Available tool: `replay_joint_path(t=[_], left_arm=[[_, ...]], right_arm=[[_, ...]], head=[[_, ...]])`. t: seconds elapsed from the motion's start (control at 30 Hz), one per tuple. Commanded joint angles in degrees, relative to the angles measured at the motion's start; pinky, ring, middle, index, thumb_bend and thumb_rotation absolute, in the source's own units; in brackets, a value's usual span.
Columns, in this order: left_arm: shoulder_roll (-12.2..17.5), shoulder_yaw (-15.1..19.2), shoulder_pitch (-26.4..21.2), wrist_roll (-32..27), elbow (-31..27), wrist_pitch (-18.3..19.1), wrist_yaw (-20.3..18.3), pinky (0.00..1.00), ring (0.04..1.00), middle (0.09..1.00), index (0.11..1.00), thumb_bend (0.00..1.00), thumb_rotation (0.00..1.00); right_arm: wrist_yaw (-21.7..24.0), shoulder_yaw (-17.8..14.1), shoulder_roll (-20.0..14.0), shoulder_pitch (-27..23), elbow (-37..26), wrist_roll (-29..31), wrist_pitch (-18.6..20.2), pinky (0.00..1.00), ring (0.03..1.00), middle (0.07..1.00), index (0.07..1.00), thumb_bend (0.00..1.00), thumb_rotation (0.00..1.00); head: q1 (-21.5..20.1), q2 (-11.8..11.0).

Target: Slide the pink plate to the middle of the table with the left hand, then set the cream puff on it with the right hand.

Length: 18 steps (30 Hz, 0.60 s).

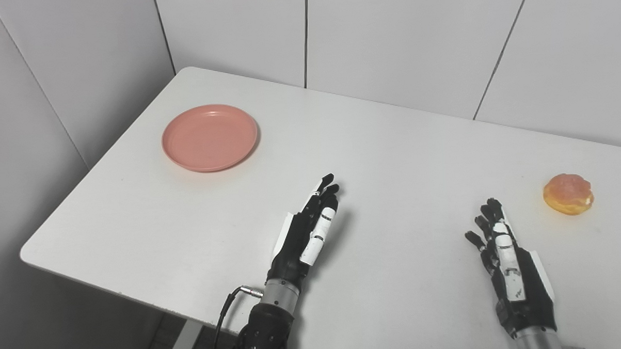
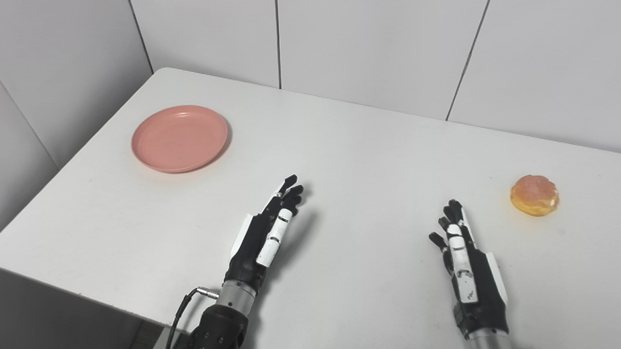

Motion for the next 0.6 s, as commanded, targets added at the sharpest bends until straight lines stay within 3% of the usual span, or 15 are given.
replay_joint_path(t=[0.0, 0.17, 0.57], left_arm=[[-1.1, -1.9, 0.9, 1.3, 1.3, -0.3, 0.4, 0.87, 0.910, 0.920, 0.916, 0.48, 1.00], [-1.6, -3.0, 0.6, 1.9, 2.4, -0.4, 1.8, 0.87, 0.912, 0.922, 0.917, 0.47, 1.00], [-1.0, -3.1, 0.4, 1.3, 2.6, -0.4, 2.4, 0.87, 0.911, 0.919, 0.918, 0.49, 1.00]], right_arm=[[0.4, -0.6, -0.7, -0.8, 0.4, 0.6, -4.1, 1.00, 1.000, 1.000, 1.000, 0.16, 1.00], [0.7, -0.6, -1.4, -0.8, 0.9, 0.8, -5.4, 1.00, 1.000, 1.000, 1.000, 0.13, 1.00], [-0.1, -0.2, 0.2, -0.8, -0.8, 1.3, -3.7, 1.00, 1.000, 1.000, 1.000, 0.06, 1.00]], head=[[1.6, -1.2], [3.3, -2.4], [3.8, -3.0]])
